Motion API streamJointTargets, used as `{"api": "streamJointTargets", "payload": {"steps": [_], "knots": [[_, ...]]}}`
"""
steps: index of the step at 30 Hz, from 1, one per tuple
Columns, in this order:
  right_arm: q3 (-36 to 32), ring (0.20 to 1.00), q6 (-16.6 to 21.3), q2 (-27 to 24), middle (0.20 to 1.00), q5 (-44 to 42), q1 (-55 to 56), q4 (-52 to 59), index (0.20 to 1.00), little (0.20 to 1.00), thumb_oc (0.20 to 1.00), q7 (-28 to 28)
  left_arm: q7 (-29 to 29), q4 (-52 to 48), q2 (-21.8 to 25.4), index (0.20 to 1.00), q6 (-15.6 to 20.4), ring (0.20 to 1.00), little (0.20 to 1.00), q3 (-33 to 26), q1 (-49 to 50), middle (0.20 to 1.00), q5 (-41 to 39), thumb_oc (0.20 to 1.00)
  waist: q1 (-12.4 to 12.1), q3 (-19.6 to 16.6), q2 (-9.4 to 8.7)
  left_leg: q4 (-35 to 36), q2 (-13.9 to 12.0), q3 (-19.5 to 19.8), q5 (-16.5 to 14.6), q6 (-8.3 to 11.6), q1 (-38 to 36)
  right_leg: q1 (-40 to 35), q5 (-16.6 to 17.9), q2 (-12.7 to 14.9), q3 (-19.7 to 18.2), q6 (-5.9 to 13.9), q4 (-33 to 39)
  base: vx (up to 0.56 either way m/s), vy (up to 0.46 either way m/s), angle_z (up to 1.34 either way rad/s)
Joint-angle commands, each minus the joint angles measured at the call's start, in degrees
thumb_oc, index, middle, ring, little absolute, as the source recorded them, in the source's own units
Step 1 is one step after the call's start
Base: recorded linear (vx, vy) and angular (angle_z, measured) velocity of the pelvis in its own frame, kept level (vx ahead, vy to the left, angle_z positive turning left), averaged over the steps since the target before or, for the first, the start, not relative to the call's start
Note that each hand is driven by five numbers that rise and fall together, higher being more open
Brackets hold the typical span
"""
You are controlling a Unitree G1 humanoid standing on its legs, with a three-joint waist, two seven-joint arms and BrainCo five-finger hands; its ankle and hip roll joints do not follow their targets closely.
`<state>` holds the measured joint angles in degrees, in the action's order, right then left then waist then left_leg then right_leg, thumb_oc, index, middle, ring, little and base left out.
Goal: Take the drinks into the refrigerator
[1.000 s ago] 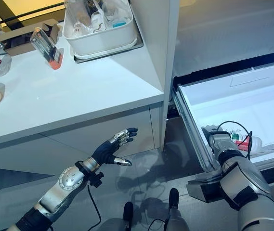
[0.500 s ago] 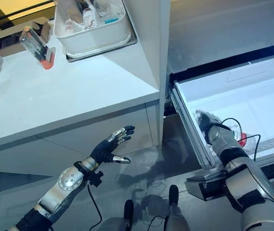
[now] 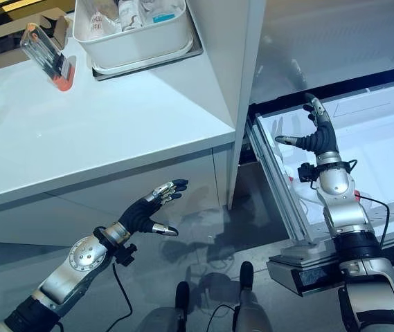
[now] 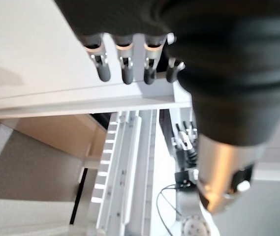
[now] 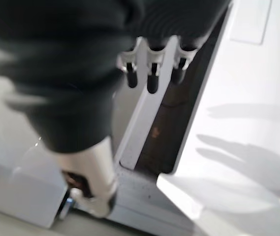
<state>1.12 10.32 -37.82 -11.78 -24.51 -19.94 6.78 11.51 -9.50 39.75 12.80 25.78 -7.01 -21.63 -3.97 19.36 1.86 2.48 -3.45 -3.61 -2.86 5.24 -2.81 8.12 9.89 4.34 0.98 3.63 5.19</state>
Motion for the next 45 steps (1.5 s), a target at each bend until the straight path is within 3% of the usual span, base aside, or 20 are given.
{"api": "streamJointTargets", "payload": {"steps": [1,4,7,10,14,19,33,34,39,41,45], "knots": [[-6.1,1.0,5.6,1.4,1.0,-6.8,10.0,4.0,1.0,1.0,1.0,1.8,0.4,-4.7,-0.8,1.0,4.1,1.0,1.0,-3.0,2.4,1.0,-3.0,1.0,3.6,-1.5,-0.42,-0.7,4.9,0.1,1.3,-5.98,6.8,1.7,-4.8,0.6,-3.7,2.85,-6.1,0.02,-0.009,-0.2],[-15.5,1.0,8.8,3.8,1.0,-10.9,13.7,5.3,1.0,1.0,1.0,5.2,0.3,-5.0,-1.4,1.0,4.1,1.0,1.0,-4.6,4.0,1.0,-2.9,1.0,4.8,-2.1,-0.68,-0.8,4.7,-0.2,0.8,-6.08,6.4,1.4,-5.2,0.3,-4.1,2.83,-6.2,0.04,0.01,-0.1],[-20.3,1.0,9.1,3.4,1.0,-10.8,15.9,2.6,1.0,1.0,1.0,7.4,0.8,-5.3,-1.0,1.0,4.1,1.0,1.0,-5.6,4.9,1.0,-2.6,1.0,5.2,-2.8,-0.9,-0.7,4.7,-0.4,0.6,-6.09,6.1,1.2,-5.3,0.0,-4.2,2.88,-6.1,0.02,0.003,-0.02],[-26.6,1.0,10.4,0.6,1.0,-14.8,15.8,-8.6,1.0,1.0,1.0,10.9,1.7,-4.9,-0.9,1.0,3.8,1.0,1.0,-5.6,5.3,1.0,-3.0,1.0,5.8,-3.4,-1.06,-0.6,4.6,-0.5,0.2,-6.09,5.8,1.1,-5.6,-0.3,-4.7,2.95,-6.1,0.0,0.0,0.0],[-32.0,1.0,10.7,-3.6,1.0,-22.5,15.6,-21.9,1.0,1.0,1.0,11.2,2.4,-3.4,-1.6,1.0,3.5,1.0,1.0,-5.6,5.3,1.0,-3.1,1.0,6.7,-4.0,-1.6,-0.7,4.4,-1.2,-0.1,-5.99,5.5,1.0,-5.5,-0.5,-5.5,3.06,-6.0,0.02,-0.001,-0.05],[-35.9,1.0,12.2,-4.8,1.0,-31.4,17.3,-27.5,1.0,1.0,1.0,6.9,3.0,-2.6,-3.2,1.0,3.0,1.0,1.0,-6.1,5.4,1.0,-2.9,1.0,7.3,-4.7,-1.7,-1.0,4.0,-2.4,-0.7,-5.82,4.5,0.4,-5.5,-1.0,-6.6,3.08,-5.5,0.01,-0.003,-0.18],[-35.0,1.0,6.6,-2.4,1.0,-28.2,22.6,-40.9,1.0,1.0,1.0,4.8,3.0,0.0,-6.3,1.0,2.4,1.0,1.0,-7.1,5.5,1.0,-0.7,1.0,8.2,-6.3,-1.57,-1.6,3.4,-4.0,-1.8,-5.65,2.3,-1.5,-5.8,-1.7,-7.9,3.03,-5.1,0.02,-0.007,-0.17],[-31.8,0.2,3.7,-2.1,0.2,-23.4,23.5,-44.6,0.2,0.2,0.2,3.3,3.3,0.1,-6.1,1.0,2.3,1.0,1.0,-6.8,5.3,1.0,-0.3,1.0,8.2,-6.3,-1.45,-1.7,3.4,-3.9,-1.9,-5.61,2.0,-1.9,-5.9,-1.7,-7.7,3.0,-5.2,0.05,0.001,0.02],[-19.1,0.2,-0.5,0.0,0.2,-8.2,21.5,-44.0,0.2,0.2,0.2,1.8,4.5,1.2,-5.6,1.0,1.7,1.0,1.0,-3.5,3.8,1.0,0.6,1.0,7.3,-6.1,-1.25,-1.9,3.5,-3.6,-1.7,-5.6,1.9,-2.7,-5.8,-1.6,-7.3,2.85,-5.1,0.0,0.0,0.0],[-16.5,0.2,-1.0,0.6,0.2,-6.4,20.1,-43.8,0.2,0.2,0.2,1.7,4.7,1.6,-5.4,1.0,1.6,1.0,1.0,-2.7,3.5,1.0,0.7,1.0,7.1,-6.1,-1.35,-1.9,3.6,-3.4,-1.6,-5.58,1.9,-2.8,-5.7,-1.5,-7.2,2.85,-4.9,0.0,0.0,0.0],[-5.8,0.2,-2.4,0.7,0.2,5.0,17.2,-34.9,0.2,0.2,0.2,-0.2,5.1,2.9,-5.0,1.0,1.2,1.0,1.0,-1.9,4.8,1.0,0.7,1.0,5.8,-5.7,-1.41,-1.8,3.7,-3.1,-1.3,-5.59,2.3,-2.6,-5.4,-1.3,-6.8,2.78,-4.7,0.0,0.0,0.0]]}}
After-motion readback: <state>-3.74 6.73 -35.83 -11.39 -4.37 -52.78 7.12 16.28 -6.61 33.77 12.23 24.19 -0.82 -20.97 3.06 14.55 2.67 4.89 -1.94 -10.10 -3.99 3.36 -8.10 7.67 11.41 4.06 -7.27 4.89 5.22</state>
